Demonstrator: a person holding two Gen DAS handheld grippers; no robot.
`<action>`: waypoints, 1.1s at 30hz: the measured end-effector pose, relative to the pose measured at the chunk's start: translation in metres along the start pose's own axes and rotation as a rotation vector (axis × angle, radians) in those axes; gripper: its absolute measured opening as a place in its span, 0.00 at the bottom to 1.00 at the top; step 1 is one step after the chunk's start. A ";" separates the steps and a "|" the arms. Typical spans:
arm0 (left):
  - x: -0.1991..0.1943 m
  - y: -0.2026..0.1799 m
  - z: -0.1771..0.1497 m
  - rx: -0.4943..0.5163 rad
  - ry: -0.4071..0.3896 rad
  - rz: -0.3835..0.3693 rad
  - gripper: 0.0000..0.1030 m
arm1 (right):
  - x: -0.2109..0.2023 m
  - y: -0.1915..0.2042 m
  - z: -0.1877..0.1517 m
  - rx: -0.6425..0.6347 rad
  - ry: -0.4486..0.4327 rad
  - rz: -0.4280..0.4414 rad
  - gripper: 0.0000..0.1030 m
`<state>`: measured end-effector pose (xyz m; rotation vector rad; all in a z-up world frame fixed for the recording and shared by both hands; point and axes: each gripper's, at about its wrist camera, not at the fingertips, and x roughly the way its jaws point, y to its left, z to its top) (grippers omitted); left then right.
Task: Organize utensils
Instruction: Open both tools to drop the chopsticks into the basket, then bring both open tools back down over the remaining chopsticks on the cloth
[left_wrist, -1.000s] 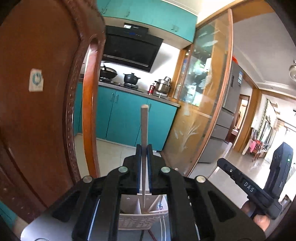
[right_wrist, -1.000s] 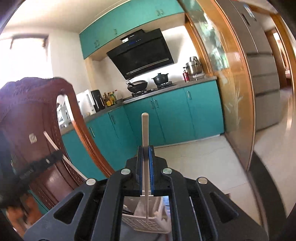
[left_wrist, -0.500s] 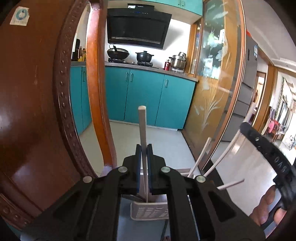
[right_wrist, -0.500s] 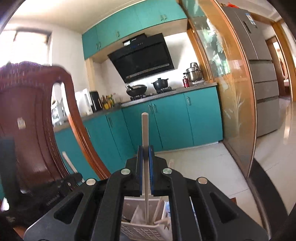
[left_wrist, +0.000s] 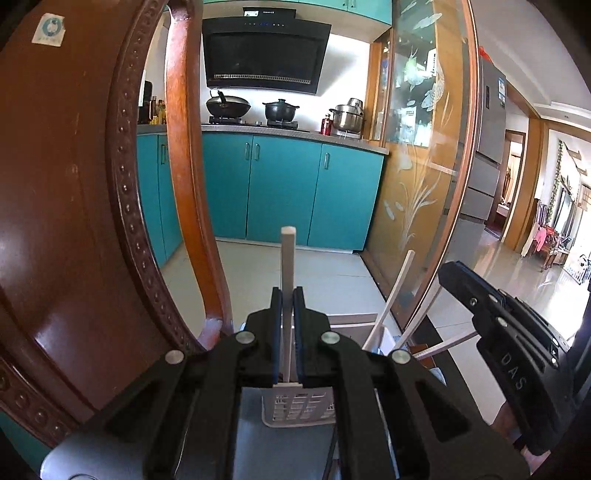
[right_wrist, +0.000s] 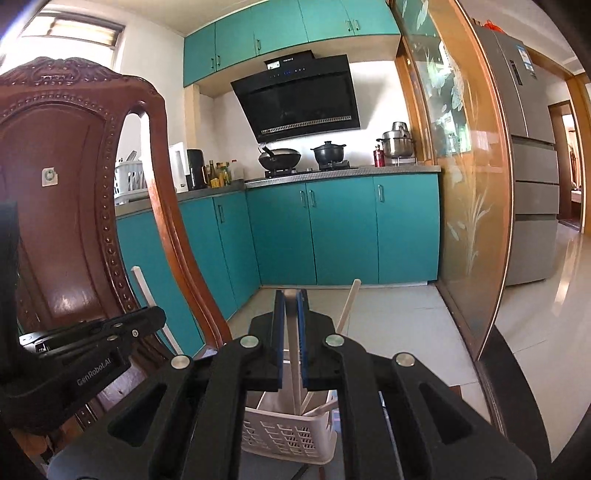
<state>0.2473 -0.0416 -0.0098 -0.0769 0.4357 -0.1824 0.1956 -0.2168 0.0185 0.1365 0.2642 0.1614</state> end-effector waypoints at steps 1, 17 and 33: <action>-0.002 0.001 -0.001 -0.001 -0.001 -0.001 0.07 | -0.002 0.001 0.000 -0.006 -0.005 -0.002 0.07; -0.042 0.004 -0.030 0.009 -0.107 -0.018 0.09 | -0.066 0.005 0.003 -0.060 -0.115 0.029 0.33; -0.031 0.006 -0.102 0.133 0.049 0.049 0.38 | -0.019 -0.015 -0.133 -0.222 0.457 0.015 0.35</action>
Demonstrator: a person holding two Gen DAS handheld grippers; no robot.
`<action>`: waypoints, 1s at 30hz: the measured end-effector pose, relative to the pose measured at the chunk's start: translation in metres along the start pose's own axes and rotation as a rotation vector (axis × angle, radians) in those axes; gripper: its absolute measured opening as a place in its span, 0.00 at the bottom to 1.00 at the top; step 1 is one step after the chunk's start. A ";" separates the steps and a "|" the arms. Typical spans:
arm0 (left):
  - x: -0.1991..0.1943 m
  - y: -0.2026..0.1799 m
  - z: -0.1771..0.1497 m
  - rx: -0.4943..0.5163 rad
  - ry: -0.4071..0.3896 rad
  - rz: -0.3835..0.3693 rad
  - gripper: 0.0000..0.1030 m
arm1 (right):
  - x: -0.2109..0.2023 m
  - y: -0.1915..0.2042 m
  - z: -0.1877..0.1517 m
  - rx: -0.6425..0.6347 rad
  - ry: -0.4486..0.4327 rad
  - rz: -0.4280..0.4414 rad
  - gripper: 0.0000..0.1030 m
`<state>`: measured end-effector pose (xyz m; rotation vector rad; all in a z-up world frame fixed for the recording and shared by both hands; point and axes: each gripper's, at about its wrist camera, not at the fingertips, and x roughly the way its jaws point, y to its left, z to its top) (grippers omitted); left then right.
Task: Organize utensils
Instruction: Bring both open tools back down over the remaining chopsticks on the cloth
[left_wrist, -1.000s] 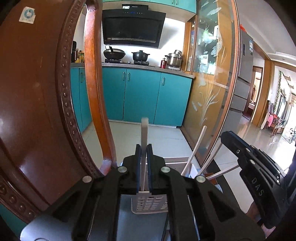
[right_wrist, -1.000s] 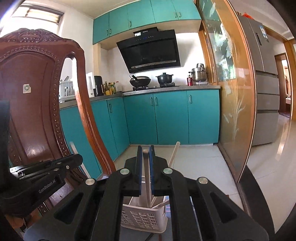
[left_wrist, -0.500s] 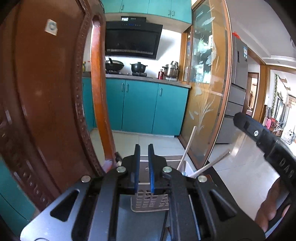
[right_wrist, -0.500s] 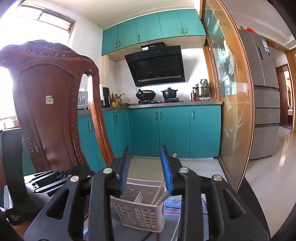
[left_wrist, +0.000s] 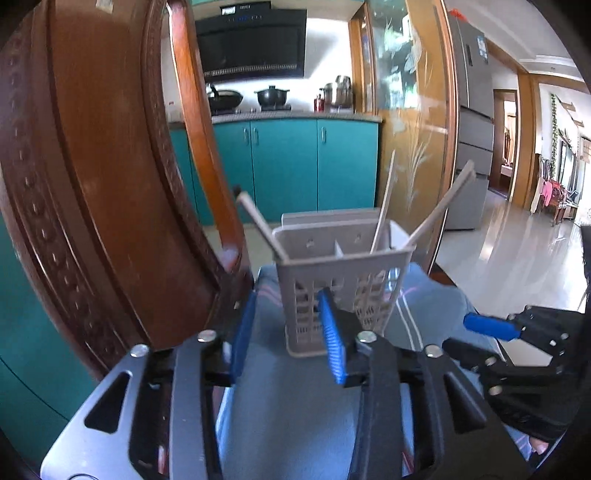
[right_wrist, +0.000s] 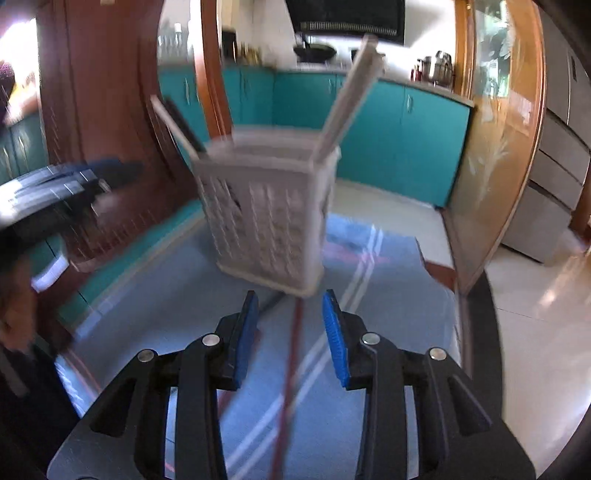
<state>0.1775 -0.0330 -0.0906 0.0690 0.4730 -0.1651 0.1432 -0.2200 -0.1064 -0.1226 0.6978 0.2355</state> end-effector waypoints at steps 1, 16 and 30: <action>0.002 0.001 -0.002 -0.008 0.017 -0.007 0.38 | 0.005 0.002 -0.004 -0.008 0.023 -0.009 0.35; 0.034 -0.008 -0.027 0.012 0.205 -0.039 0.40 | 0.076 0.011 -0.038 0.006 0.327 -0.008 0.35; 0.054 -0.013 -0.041 0.017 0.310 -0.055 0.43 | 0.076 0.008 -0.039 0.044 0.366 0.035 0.06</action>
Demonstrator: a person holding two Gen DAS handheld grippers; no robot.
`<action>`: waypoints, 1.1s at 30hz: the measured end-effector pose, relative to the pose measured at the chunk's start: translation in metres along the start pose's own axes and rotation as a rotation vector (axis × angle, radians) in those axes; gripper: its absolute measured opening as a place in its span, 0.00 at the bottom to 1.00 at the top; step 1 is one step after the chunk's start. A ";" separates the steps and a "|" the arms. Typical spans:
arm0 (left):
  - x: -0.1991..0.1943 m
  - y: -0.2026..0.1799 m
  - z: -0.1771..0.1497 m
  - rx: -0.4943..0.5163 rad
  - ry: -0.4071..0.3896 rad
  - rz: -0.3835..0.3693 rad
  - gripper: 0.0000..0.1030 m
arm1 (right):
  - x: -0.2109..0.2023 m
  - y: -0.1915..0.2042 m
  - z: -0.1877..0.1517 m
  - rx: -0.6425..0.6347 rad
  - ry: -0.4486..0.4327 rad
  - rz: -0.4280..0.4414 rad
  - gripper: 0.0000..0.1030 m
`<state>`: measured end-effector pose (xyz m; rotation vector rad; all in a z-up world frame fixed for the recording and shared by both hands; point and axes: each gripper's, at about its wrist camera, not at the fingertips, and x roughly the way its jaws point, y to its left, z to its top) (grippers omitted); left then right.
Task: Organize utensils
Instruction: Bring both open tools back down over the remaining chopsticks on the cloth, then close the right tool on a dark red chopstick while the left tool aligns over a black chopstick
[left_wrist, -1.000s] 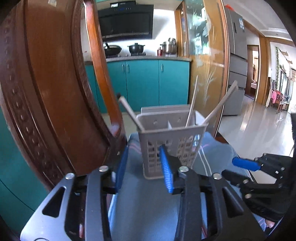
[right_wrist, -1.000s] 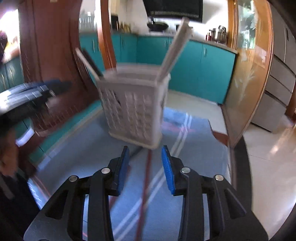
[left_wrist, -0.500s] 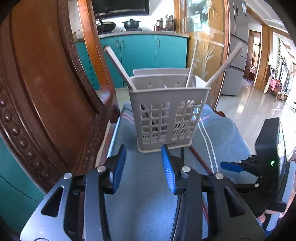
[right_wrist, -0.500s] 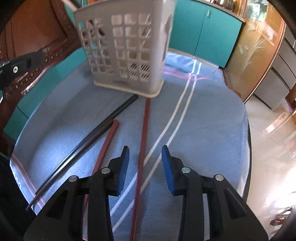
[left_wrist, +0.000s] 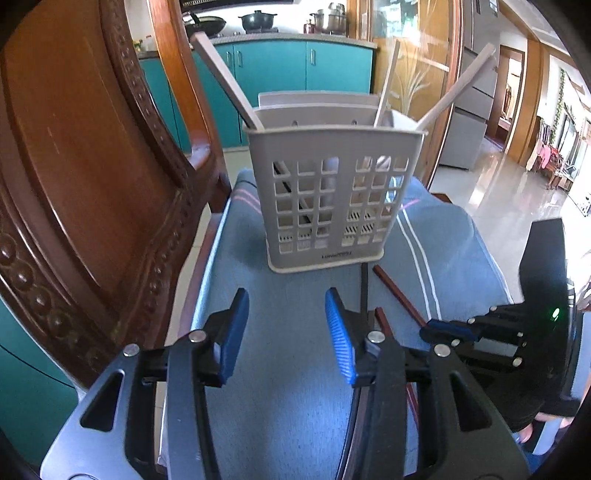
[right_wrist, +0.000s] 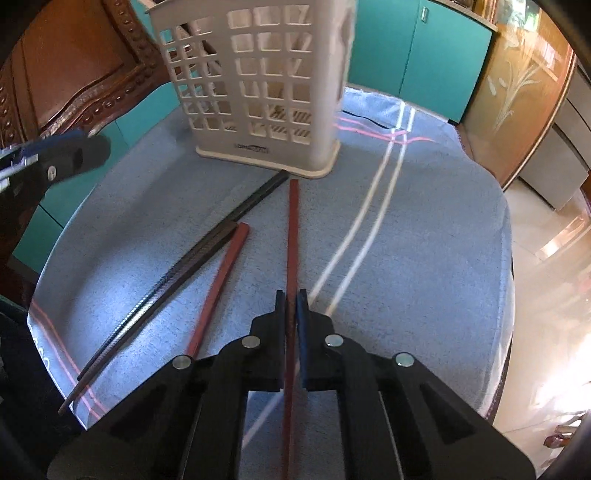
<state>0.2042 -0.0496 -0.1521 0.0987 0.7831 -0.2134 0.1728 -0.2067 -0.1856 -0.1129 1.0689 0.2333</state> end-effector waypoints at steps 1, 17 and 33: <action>0.003 -0.001 -0.001 0.004 0.014 -0.007 0.45 | 0.000 -0.004 0.001 0.008 0.004 -0.005 0.06; 0.035 -0.040 -0.035 0.143 0.212 -0.152 0.47 | -0.004 -0.028 0.001 0.061 0.014 -0.034 0.06; 0.057 -0.047 -0.055 0.167 0.303 -0.142 0.33 | 0.001 -0.027 0.003 0.065 0.011 -0.044 0.07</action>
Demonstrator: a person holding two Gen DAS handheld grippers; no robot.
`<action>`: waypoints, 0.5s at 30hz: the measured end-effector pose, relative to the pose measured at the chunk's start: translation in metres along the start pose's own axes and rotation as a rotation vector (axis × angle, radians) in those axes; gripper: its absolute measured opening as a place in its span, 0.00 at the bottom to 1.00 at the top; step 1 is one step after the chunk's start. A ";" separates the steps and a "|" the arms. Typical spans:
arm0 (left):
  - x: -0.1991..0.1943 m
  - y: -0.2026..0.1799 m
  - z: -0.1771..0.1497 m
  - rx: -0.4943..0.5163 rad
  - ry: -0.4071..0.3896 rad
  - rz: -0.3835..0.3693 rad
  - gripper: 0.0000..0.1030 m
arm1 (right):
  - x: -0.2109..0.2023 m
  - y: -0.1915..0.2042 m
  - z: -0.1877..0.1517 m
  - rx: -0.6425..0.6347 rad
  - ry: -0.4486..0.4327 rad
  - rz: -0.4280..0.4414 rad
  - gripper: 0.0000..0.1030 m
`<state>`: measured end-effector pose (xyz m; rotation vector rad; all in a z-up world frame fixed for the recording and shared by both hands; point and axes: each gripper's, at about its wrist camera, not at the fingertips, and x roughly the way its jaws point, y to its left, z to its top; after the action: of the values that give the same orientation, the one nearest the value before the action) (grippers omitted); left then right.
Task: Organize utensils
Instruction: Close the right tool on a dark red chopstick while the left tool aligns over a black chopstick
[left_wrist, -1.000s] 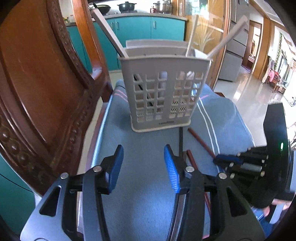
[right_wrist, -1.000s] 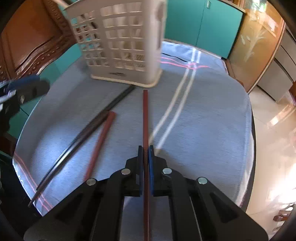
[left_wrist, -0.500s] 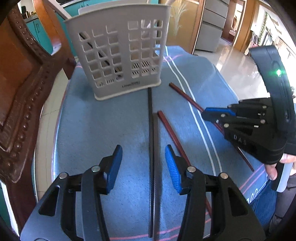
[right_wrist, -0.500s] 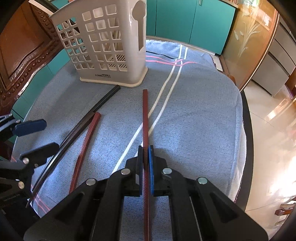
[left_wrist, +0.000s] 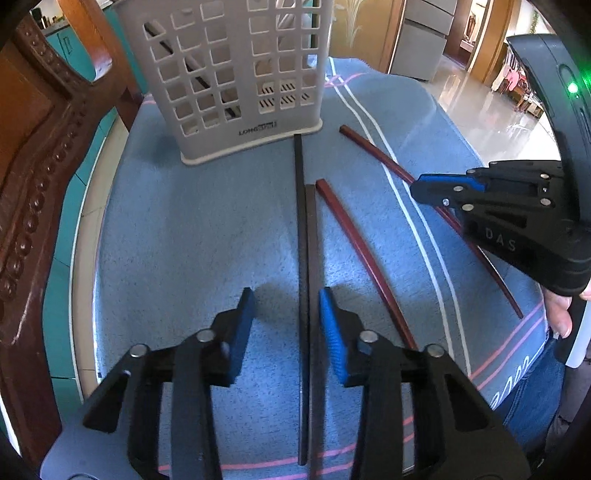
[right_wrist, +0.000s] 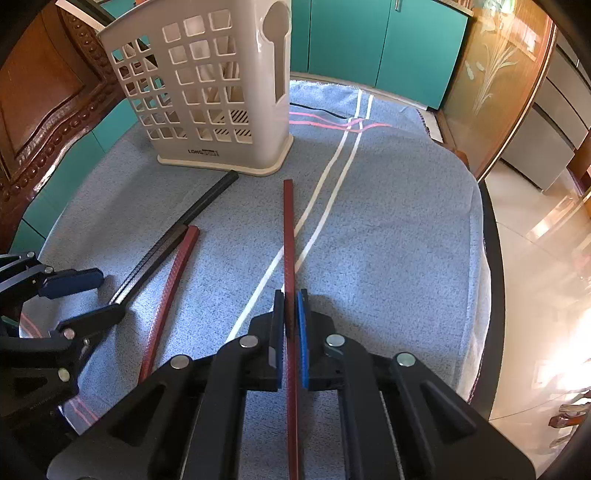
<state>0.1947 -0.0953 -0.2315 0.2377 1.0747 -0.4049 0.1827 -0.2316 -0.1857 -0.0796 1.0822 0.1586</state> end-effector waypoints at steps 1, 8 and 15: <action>0.000 0.000 0.000 0.002 0.000 -0.002 0.24 | 0.000 0.000 0.000 0.000 0.000 0.000 0.07; 0.000 0.011 0.000 -0.031 0.000 0.003 0.19 | -0.001 0.000 -0.001 -0.006 -0.003 -0.002 0.07; -0.002 0.034 -0.002 -0.108 -0.005 0.022 0.19 | -0.002 0.010 -0.005 -0.057 -0.001 0.019 0.06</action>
<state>0.2070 -0.0638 -0.2310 0.1528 1.0848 -0.3267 0.1754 -0.2225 -0.1860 -0.1199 1.0783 0.2066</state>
